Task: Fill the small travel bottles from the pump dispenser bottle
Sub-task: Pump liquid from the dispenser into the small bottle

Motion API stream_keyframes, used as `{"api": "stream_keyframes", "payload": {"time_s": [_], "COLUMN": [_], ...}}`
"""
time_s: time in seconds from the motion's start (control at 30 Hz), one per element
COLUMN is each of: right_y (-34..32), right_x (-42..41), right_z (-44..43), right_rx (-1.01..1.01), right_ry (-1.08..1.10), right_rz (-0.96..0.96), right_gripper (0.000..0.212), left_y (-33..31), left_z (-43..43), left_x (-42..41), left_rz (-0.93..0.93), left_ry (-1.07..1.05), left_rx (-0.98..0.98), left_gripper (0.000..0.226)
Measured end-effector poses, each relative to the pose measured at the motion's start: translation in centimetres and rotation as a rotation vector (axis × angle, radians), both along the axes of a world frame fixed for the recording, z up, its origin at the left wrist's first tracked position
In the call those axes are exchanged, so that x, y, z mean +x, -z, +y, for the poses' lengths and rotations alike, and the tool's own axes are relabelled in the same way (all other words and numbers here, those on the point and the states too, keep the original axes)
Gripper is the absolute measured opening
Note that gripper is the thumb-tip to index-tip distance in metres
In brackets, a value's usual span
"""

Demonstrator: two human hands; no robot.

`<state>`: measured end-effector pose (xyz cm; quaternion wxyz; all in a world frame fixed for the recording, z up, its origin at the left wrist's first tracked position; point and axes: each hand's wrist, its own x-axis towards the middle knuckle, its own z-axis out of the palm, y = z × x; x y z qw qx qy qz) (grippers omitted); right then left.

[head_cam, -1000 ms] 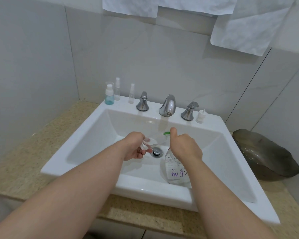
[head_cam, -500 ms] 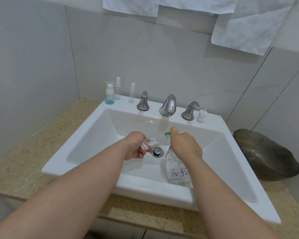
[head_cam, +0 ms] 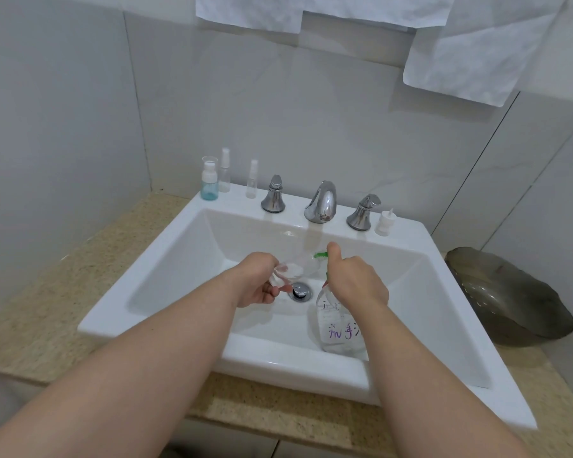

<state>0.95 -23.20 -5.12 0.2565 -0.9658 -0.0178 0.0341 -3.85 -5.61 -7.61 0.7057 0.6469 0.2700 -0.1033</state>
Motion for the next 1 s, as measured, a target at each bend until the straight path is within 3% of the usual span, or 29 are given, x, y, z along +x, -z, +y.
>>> {"api": "stream_keyframes", "payload": {"time_s": [0.07,0.33,1.0], "right_y": [0.14,-0.46,-0.44], "right_x": [0.09,-0.23,-0.14], "right_z": [0.04,0.10,0.17], "right_rx": [-0.003,0.014,-0.009], "right_ry": [0.000,0.006,-0.007], "right_rz": [0.001,-0.006,-0.023], "right_gripper": [0.075,0.053,0.058], "left_y": [0.04,0.01,0.46], "left_z": [0.01,0.02,0.20], "left_x": [0.00,-0.01,0.26], "left_rz": [0.000,-0.003,0.001], "left_ry": [-0.009,-0.004,0.006], "left_rx": [-0.001,0.004,0.009], "left_gripper": [0.023,0.022,0.024]}}
